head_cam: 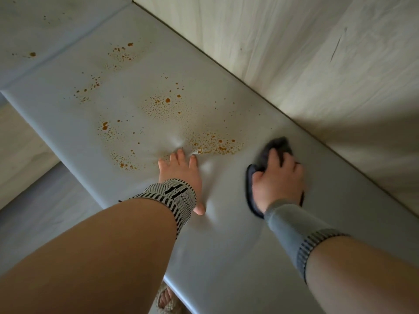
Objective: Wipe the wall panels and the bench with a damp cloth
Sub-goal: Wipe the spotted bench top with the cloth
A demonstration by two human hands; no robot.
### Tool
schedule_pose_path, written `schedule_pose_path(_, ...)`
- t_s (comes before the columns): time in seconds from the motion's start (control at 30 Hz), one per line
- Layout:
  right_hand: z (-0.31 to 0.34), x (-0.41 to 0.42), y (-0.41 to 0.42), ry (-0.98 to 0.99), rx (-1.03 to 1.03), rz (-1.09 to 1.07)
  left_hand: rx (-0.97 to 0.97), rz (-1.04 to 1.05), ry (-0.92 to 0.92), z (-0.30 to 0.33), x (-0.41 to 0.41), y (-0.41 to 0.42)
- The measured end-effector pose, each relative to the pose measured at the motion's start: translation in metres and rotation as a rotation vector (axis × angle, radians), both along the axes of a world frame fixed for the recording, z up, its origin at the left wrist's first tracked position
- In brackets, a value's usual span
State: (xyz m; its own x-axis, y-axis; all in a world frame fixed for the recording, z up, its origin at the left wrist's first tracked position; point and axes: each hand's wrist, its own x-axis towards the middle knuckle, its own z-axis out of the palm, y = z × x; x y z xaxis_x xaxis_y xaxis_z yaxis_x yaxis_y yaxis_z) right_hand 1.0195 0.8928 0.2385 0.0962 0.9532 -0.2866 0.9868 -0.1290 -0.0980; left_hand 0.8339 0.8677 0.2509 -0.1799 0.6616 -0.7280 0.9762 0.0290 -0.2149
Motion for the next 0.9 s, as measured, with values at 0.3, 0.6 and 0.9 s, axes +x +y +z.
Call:
schedule_pose_path(0.3, -0.008, 0.015, 0.018, -0.006, -0.002, 0.280, -0.003, 0.021, -0.021, 0.000, -0.001, -0.001)
schedule_pose_path(0.6, -0.005, -0.017, -0.003, 0.098, -0.050, 0.875, -0.015, 0.034, -0.009, -0.001, 0.001, 0.001)
schedule_pose_path(0.9, 0.001, -0.025, 0.008, 0.089, -0.016, 0.418, -0.038, 0.039, -0.007, -0.001, 0.001, 0.003)
